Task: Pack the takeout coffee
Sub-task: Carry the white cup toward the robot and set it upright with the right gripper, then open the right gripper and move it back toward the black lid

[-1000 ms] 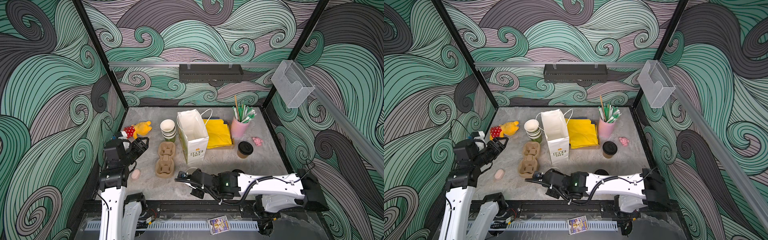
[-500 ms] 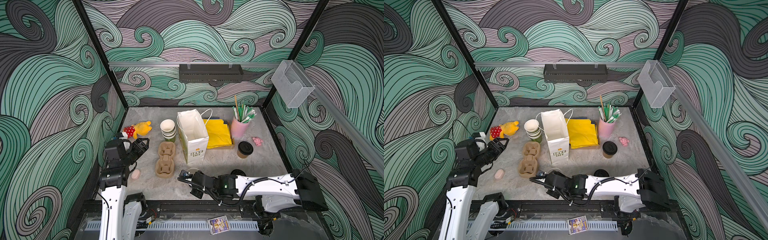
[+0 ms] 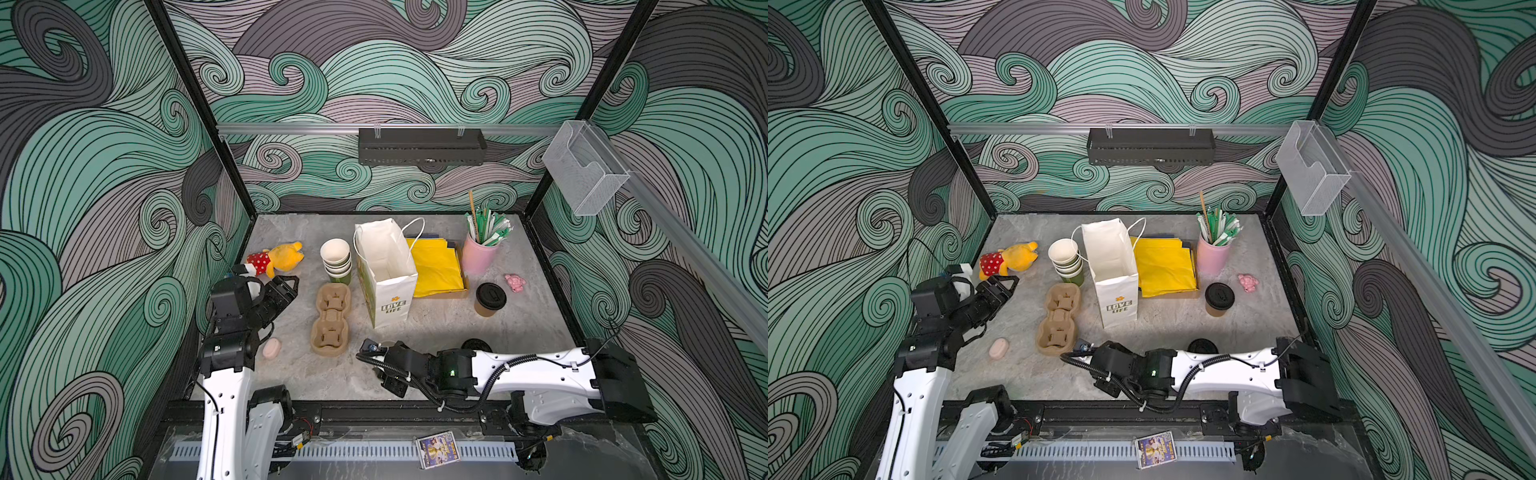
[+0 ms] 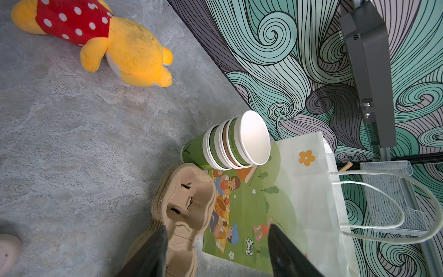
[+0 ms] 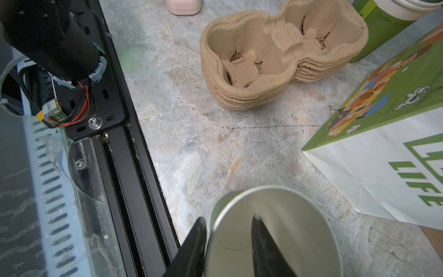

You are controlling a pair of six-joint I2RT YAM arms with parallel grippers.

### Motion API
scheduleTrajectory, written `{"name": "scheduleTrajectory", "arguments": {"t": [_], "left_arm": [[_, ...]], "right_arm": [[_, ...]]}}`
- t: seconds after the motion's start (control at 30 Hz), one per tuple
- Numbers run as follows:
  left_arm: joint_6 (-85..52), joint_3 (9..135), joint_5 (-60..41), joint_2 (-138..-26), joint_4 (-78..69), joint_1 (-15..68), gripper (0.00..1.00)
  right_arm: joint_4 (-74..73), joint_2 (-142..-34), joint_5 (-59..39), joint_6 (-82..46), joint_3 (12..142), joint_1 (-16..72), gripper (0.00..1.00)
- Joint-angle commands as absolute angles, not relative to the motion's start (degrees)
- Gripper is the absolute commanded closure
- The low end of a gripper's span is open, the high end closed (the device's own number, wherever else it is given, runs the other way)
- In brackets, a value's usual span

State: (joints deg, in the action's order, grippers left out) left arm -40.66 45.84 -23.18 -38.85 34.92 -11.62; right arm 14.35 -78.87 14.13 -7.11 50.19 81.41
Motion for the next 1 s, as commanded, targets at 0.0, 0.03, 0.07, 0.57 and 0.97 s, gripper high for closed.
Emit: {"name": "scheduleTrajectory", "arguments": {"t": [0.0,0.03,0.07,0.57,0.97], "left_arm": [[-39.9,47.4,-24.5,-39.2,34.2,-11.9,0.31],[-39.8,47.6,-24.8,-39.3,34.1,-11.9,0.31],[-39.5,47.7,-25.2,-39.4,33.9,-11.9,0.31],[-34.2,47.3,-30.3,-38.4,30.9,-6.3,0.32],[-39.3,39.7,-26.2,-31.8,39.8,5.3,0.33]], "right_arm": [[19.6,-75.4,10.9,-6.9,54.7,81.8,0.59],[21.6,-74.5,10.0,-7.3,55.8,81.8,0.57],[23.8,-73.5,9.3,-8.2,56.8,81.9,0.56],[67.6,-56.6,21.4,-62.0,50.1,65.0,0.47],[63.1,-64.4,19.8,-53.7,44.5,45.5,0.22]]}}
